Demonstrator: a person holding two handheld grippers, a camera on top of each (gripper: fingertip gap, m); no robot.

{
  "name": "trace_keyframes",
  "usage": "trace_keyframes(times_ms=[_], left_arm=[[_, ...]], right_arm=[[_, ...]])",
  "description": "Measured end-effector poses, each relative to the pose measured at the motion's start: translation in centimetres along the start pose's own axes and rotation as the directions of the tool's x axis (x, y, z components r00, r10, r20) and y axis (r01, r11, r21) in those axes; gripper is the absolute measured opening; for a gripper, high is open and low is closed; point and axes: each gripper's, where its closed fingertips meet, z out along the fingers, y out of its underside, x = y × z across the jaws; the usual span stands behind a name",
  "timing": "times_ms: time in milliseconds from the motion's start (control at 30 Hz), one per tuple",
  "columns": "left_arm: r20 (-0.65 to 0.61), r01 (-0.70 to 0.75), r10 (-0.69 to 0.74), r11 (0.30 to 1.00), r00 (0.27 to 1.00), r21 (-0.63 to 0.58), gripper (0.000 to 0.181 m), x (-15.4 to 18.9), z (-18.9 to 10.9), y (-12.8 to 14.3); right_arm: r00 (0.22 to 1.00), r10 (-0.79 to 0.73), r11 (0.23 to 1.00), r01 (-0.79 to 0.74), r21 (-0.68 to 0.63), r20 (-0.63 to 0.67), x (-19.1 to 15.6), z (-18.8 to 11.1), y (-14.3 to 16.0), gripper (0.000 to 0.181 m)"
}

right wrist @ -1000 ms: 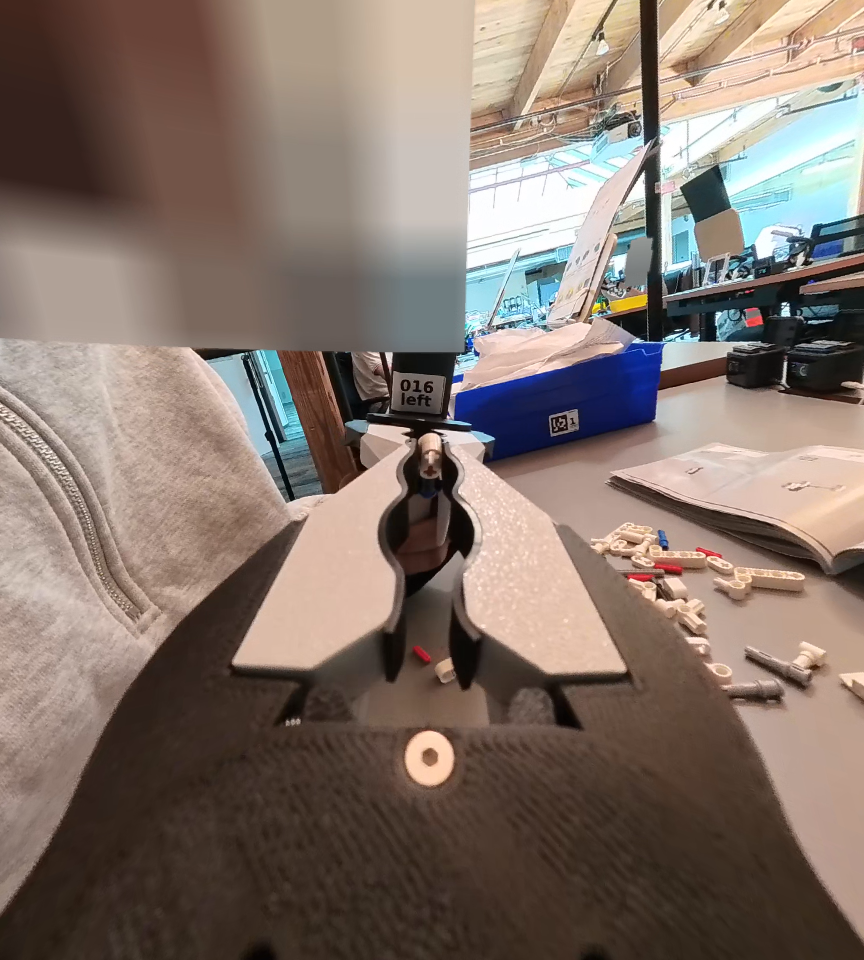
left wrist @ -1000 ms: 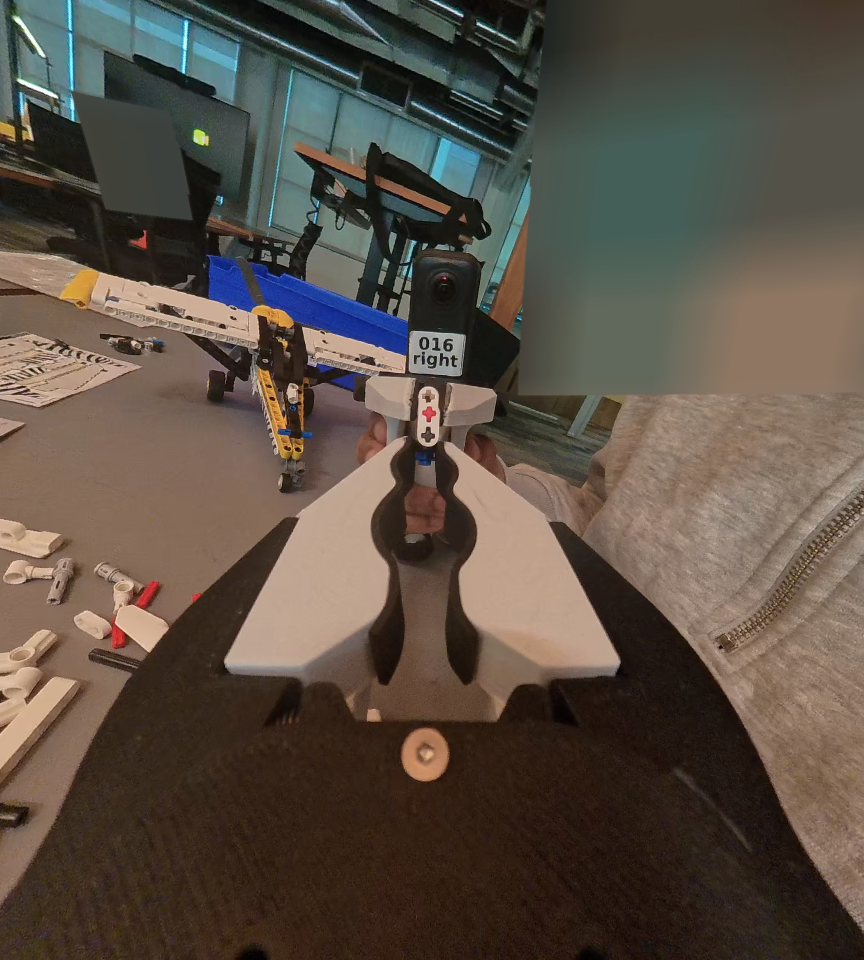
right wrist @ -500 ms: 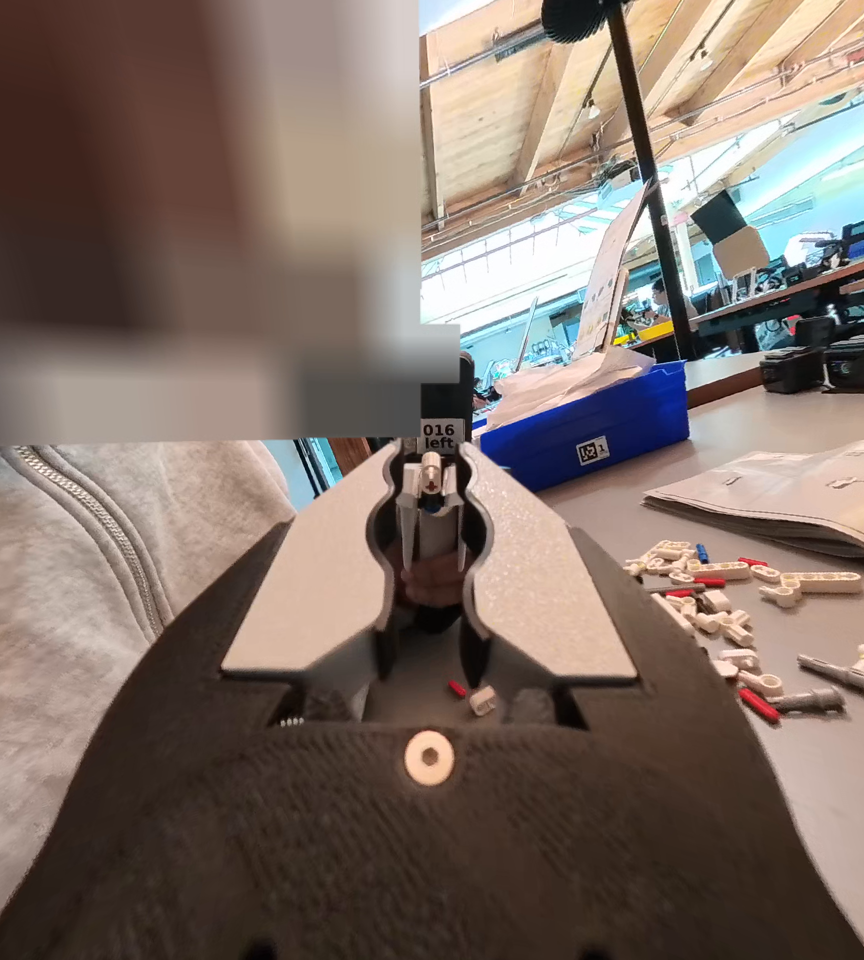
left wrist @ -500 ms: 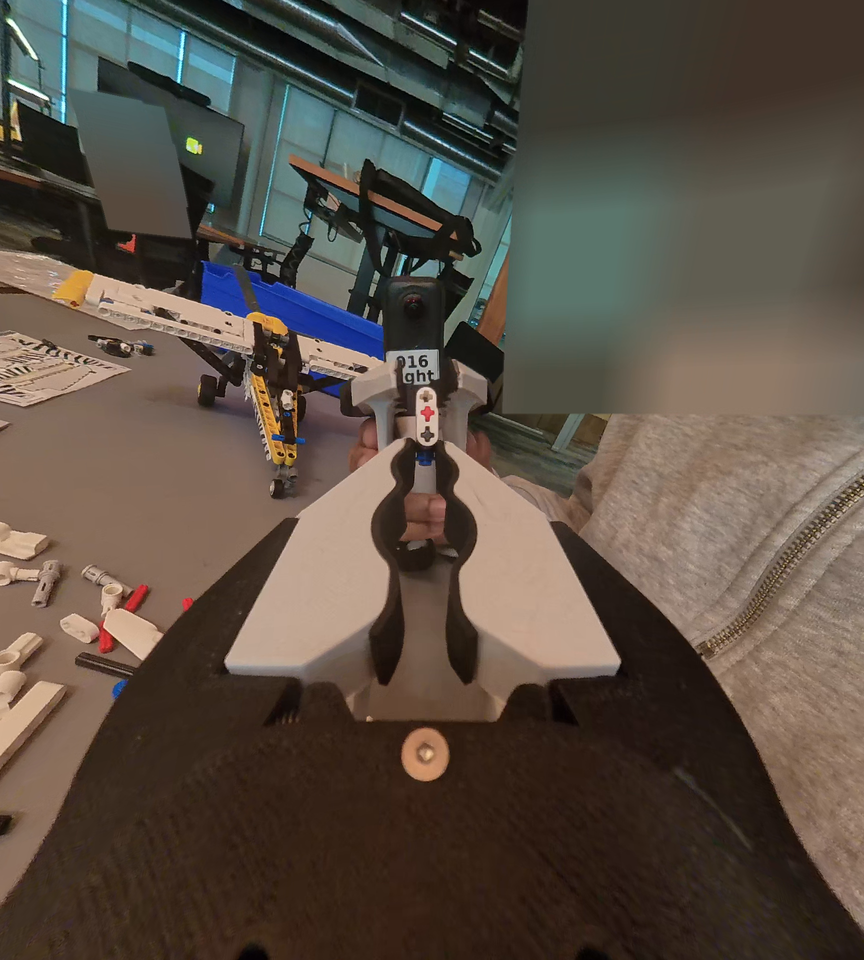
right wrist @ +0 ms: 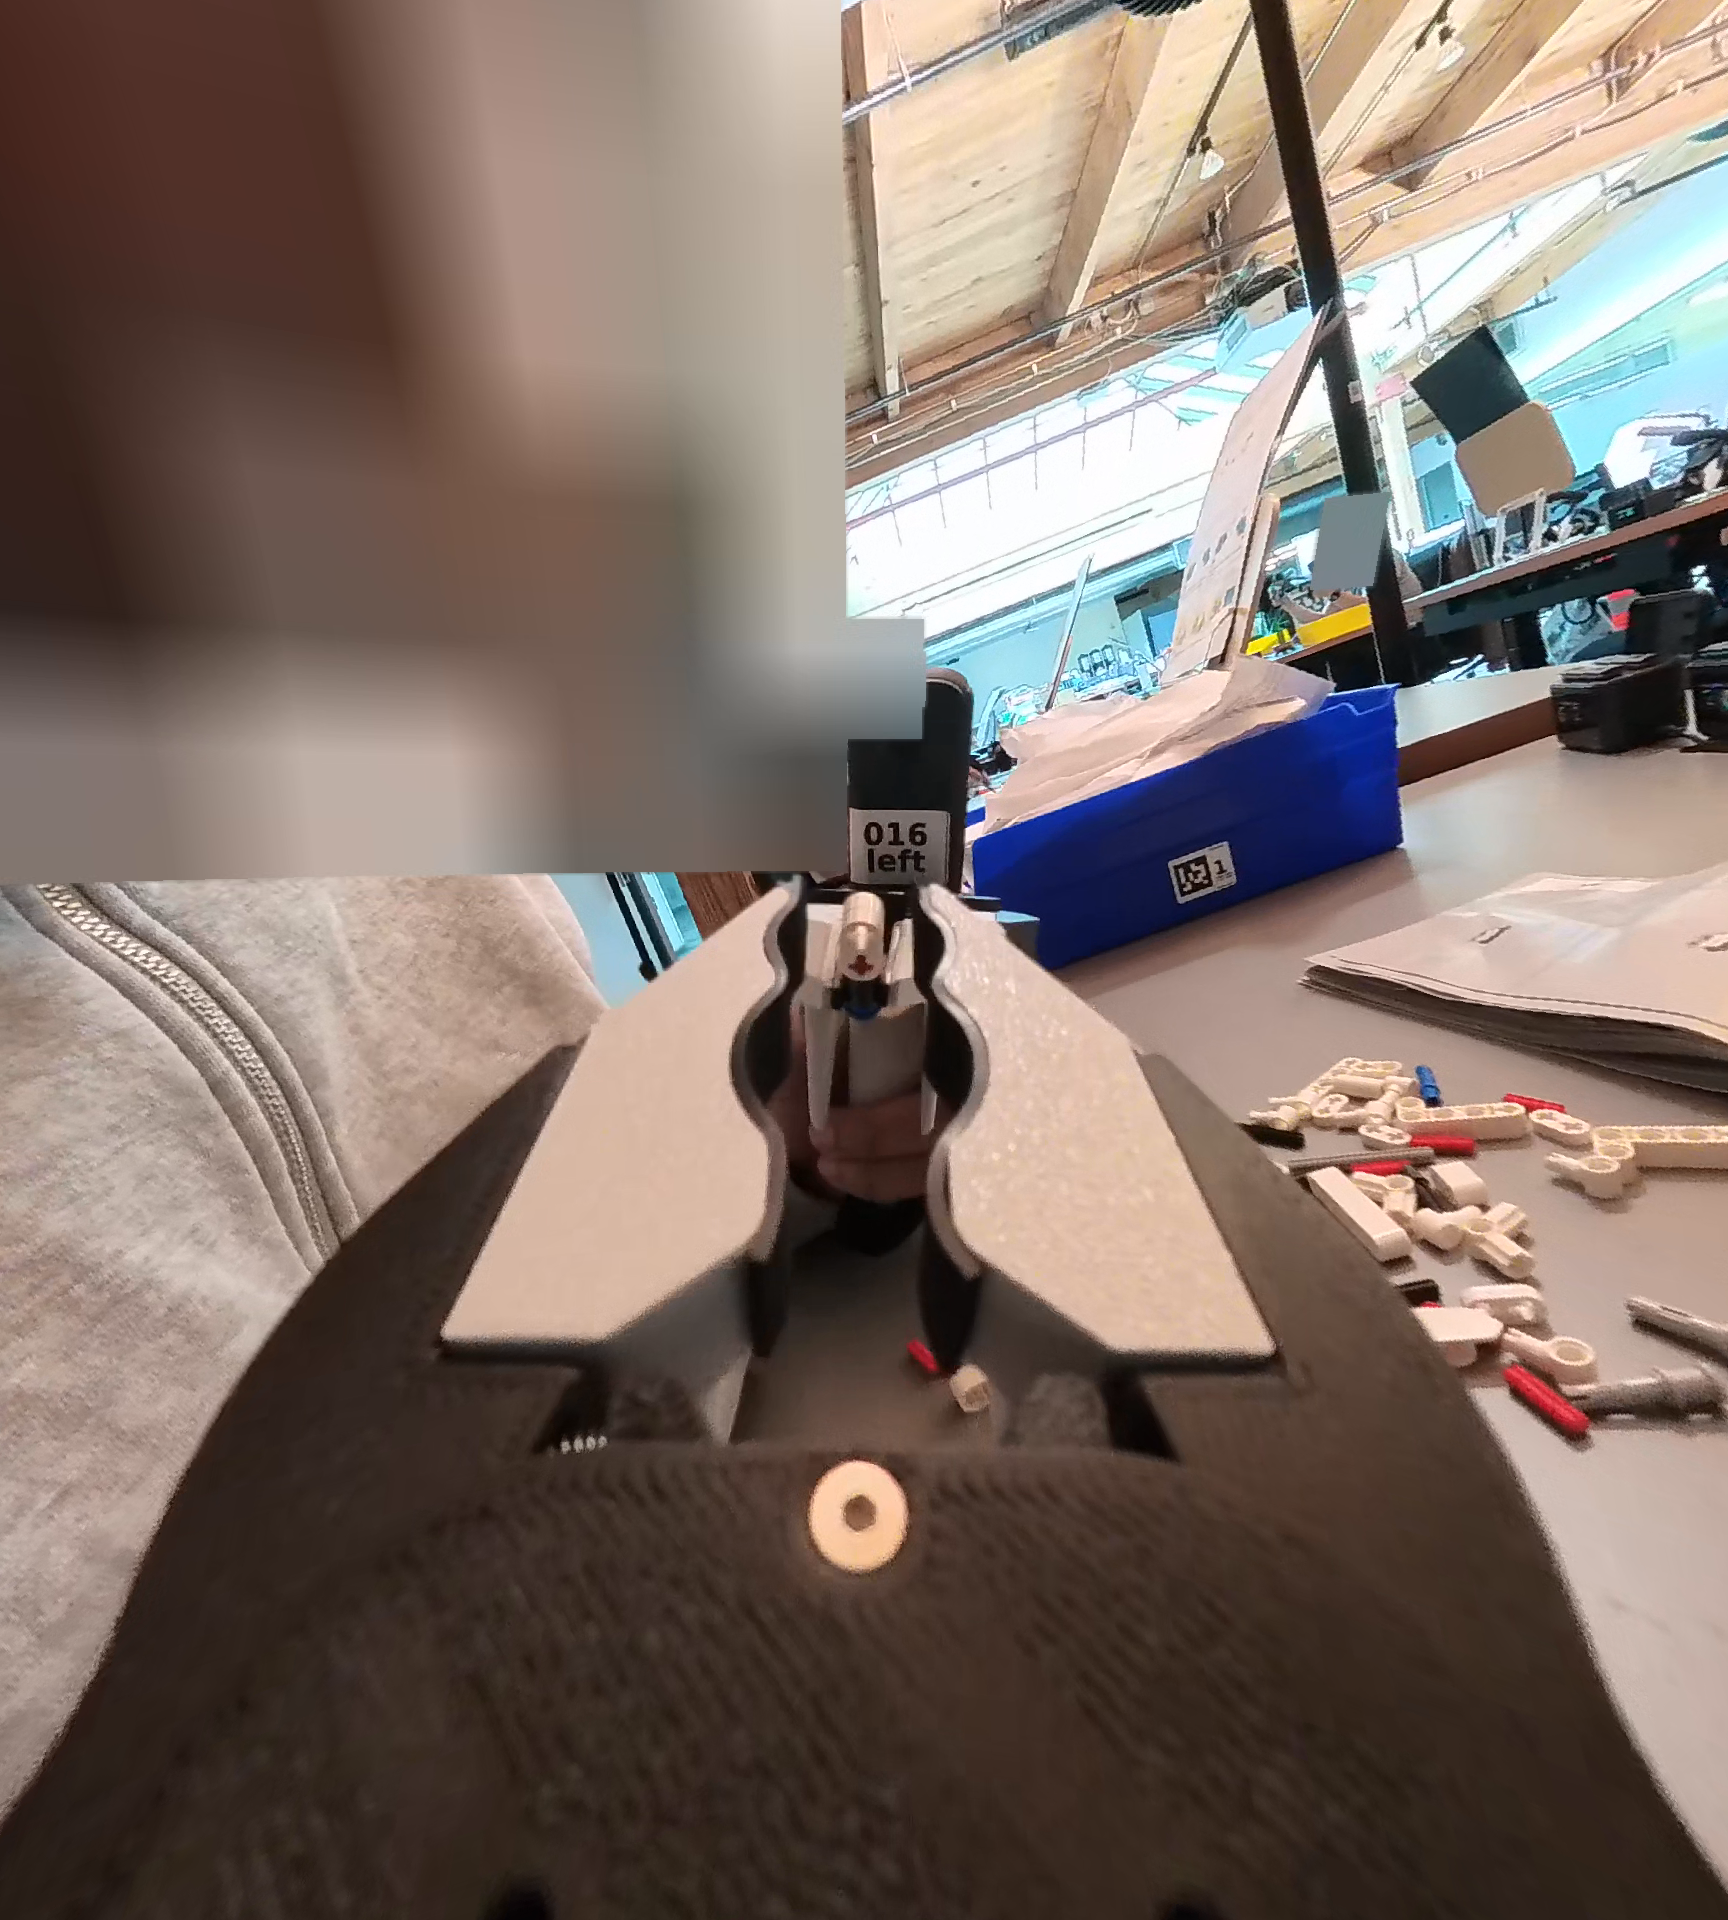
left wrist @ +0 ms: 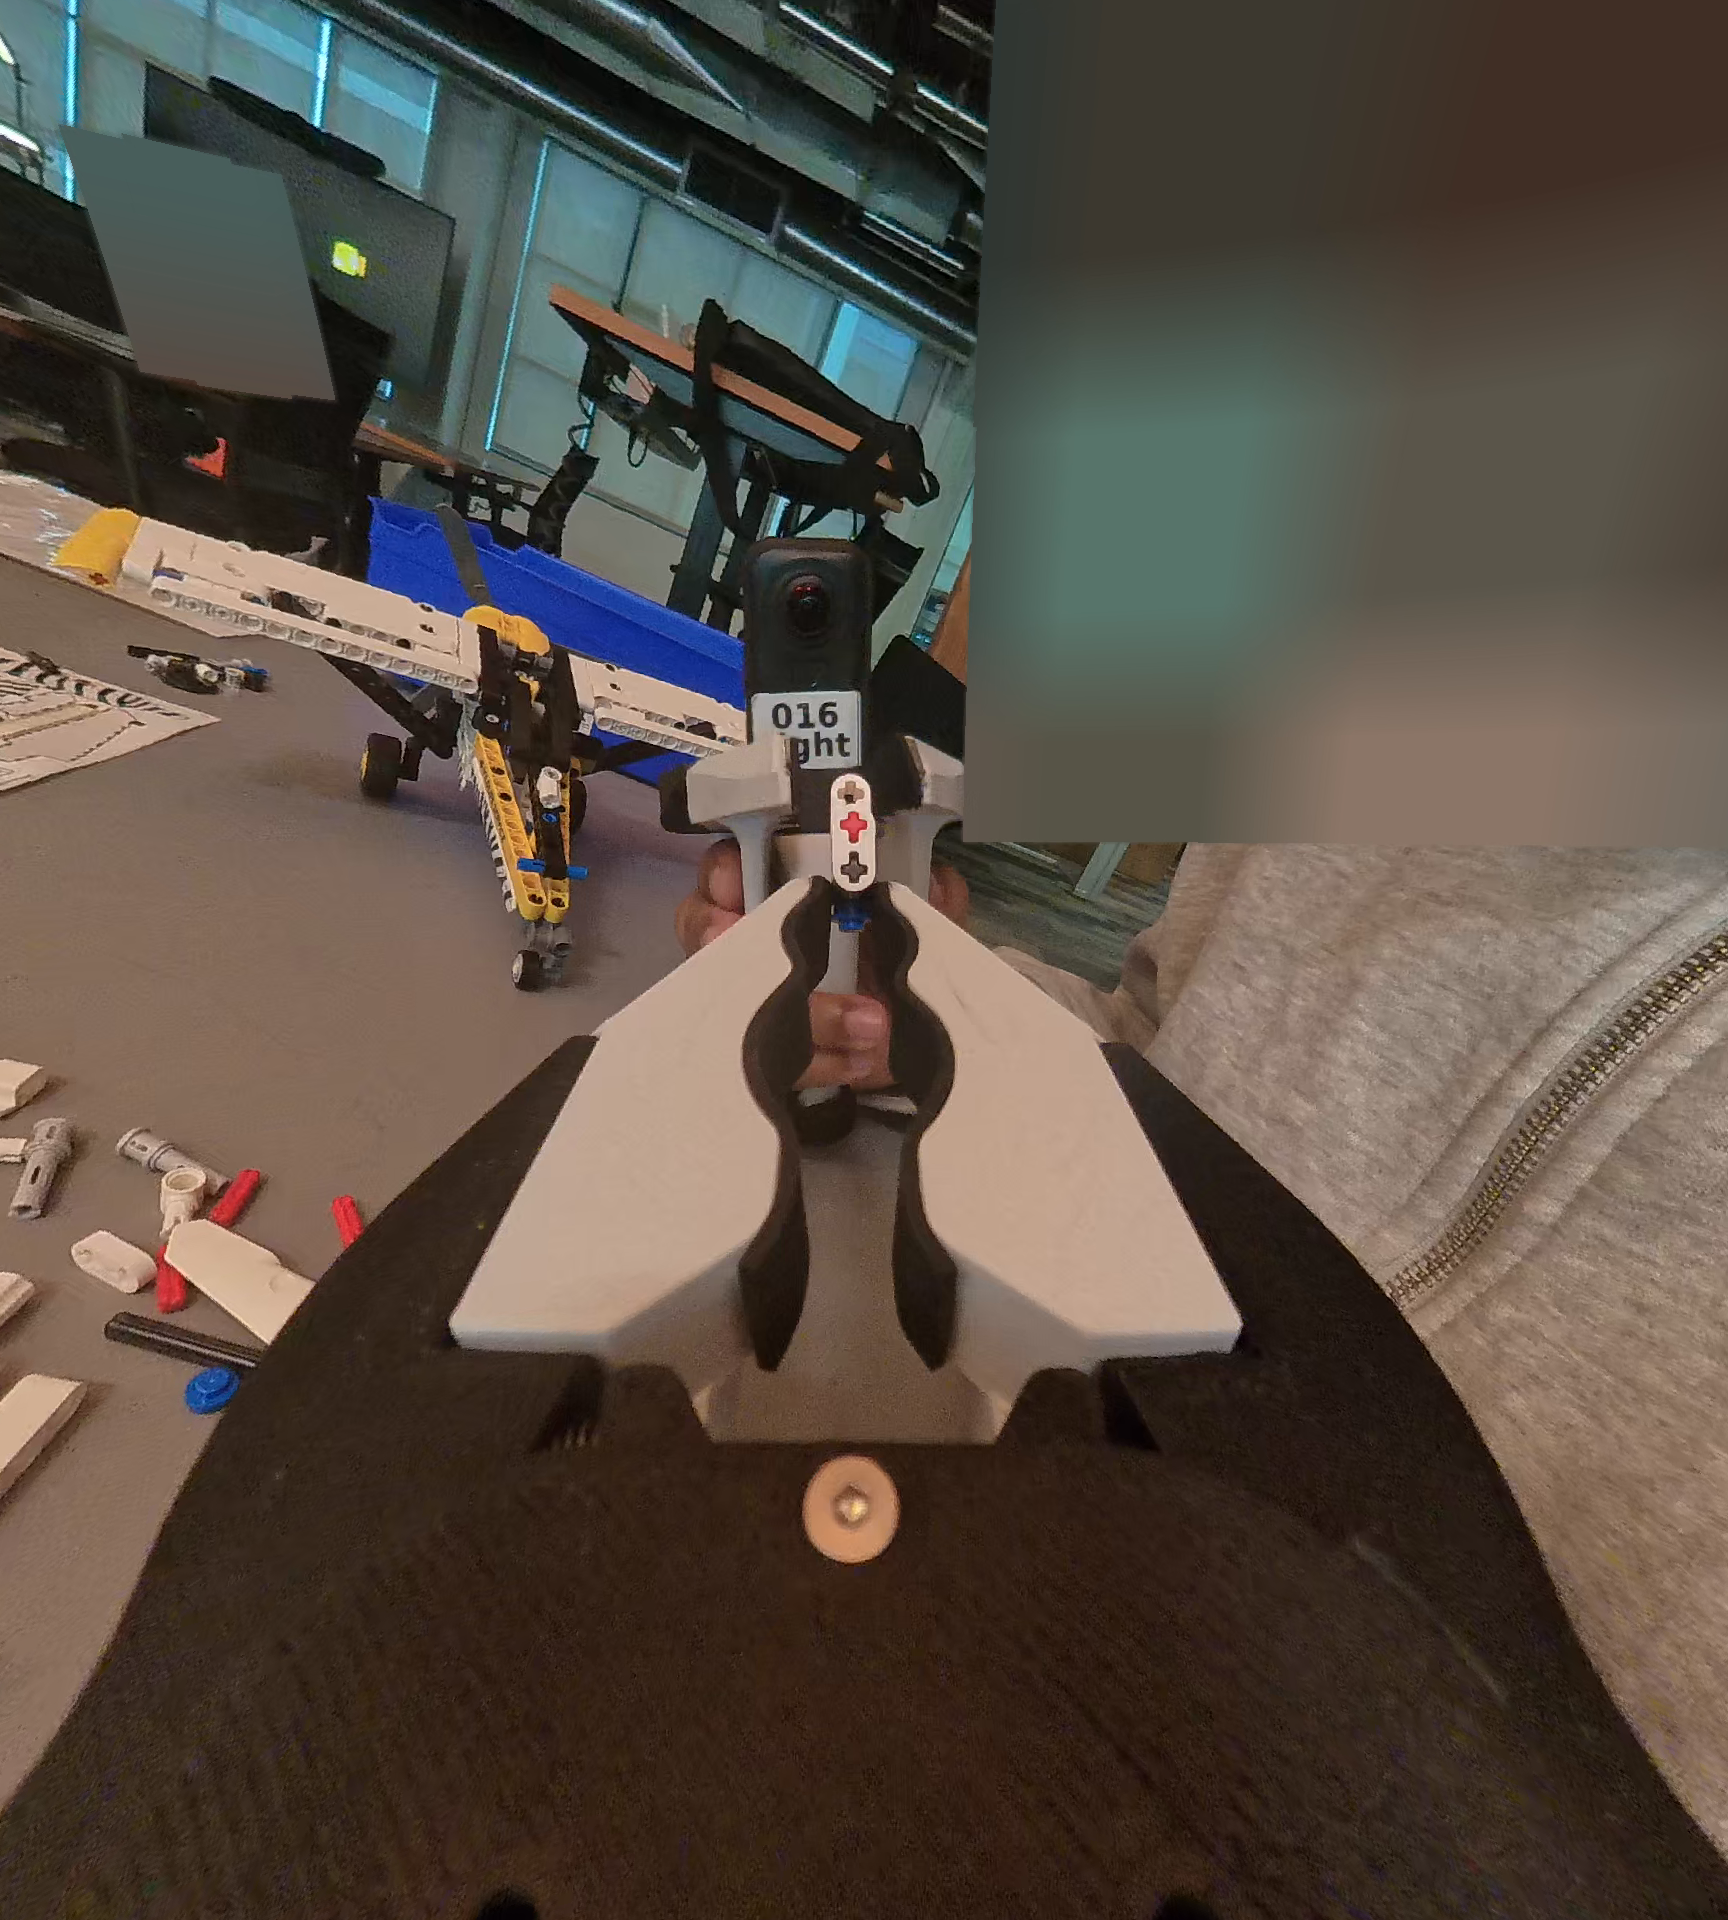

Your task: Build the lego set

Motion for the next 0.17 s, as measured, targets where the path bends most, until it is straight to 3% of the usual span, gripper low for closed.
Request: trace_keyframes(times_ms=[167], left_arm=[[0.013,0.005,-0.006,1.0,1.0,0.006,0.005,-0.26,-0.08,-0.05]], right_arm=[[0.999,-0.041,0.998,0.04,-0.047,-0.024,0.14,0.3,0.78,0.018]])
